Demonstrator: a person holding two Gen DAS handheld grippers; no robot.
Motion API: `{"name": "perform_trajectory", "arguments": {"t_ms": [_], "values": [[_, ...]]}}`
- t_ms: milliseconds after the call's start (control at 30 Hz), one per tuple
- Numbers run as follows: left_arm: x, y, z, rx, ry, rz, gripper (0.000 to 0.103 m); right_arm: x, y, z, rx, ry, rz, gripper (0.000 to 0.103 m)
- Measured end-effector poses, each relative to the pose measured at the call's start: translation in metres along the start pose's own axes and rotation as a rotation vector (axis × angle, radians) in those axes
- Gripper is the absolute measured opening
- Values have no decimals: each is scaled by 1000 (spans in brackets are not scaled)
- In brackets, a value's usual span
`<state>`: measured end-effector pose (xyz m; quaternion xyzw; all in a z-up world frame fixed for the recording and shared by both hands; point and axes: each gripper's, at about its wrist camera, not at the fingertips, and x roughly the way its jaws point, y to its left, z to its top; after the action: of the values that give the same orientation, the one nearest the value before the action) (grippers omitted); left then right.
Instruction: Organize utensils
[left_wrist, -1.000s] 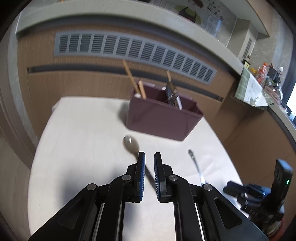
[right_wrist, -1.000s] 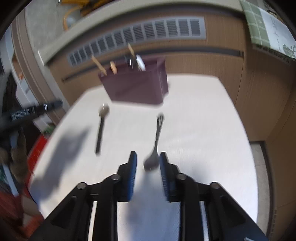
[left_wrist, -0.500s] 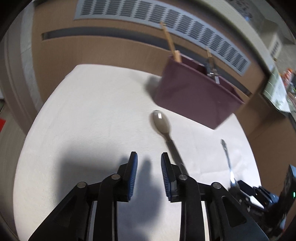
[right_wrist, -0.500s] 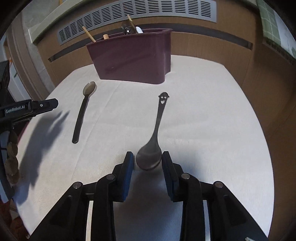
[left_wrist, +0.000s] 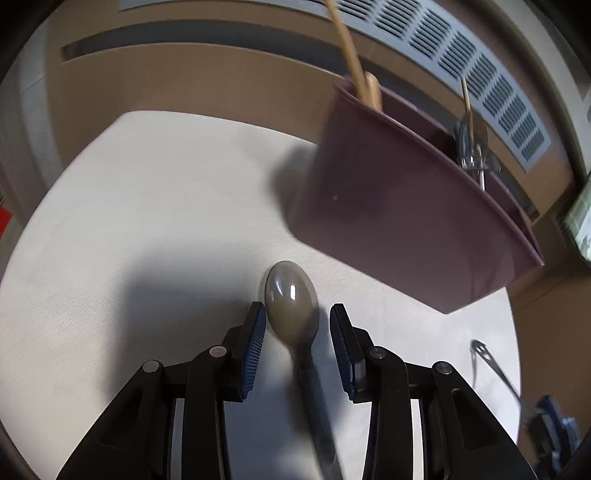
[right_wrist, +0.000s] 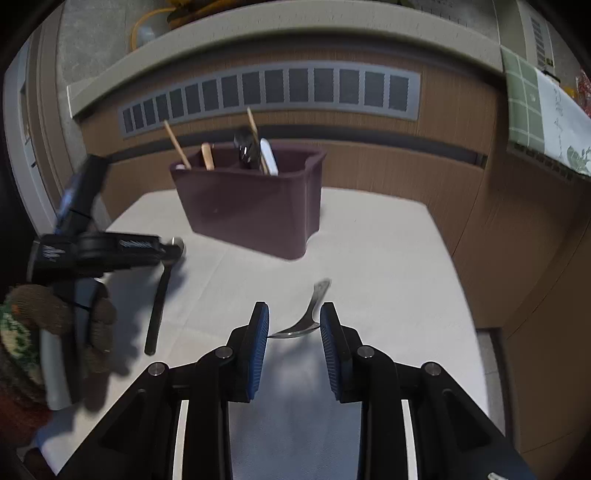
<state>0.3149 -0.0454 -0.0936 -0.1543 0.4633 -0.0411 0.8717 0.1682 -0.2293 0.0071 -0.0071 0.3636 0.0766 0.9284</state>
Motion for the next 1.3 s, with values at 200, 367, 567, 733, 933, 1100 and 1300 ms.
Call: {"name": "perform_trajectory", "arguments": {"t_ms": [200,367,567,733,933,1100,1300], "values": [[13,-36,-5,256,1,0,42,-6,-6,14,2,-44,-12,25],[16,-49,-9,321,-5,71,42,-4,-4,22,0,-68,-15,25],[15,-51,-4,282,-7,78,33,-11,2,35,4,-109,-12,22],[-41,-32,-28,277,-124,-61,33,-33,4,36,-23,-131,2,8],[-98,-12,-42,283,-201,-151,33,-42,-1,27,-48,-118,27,8],[-116,-3,-44,279,-175,-201,33,-26,-31,-1,27,41,119,23],[-121,8,-53,239,-158,-213,33,-35,-36,-63,40,147,166,25]]}}
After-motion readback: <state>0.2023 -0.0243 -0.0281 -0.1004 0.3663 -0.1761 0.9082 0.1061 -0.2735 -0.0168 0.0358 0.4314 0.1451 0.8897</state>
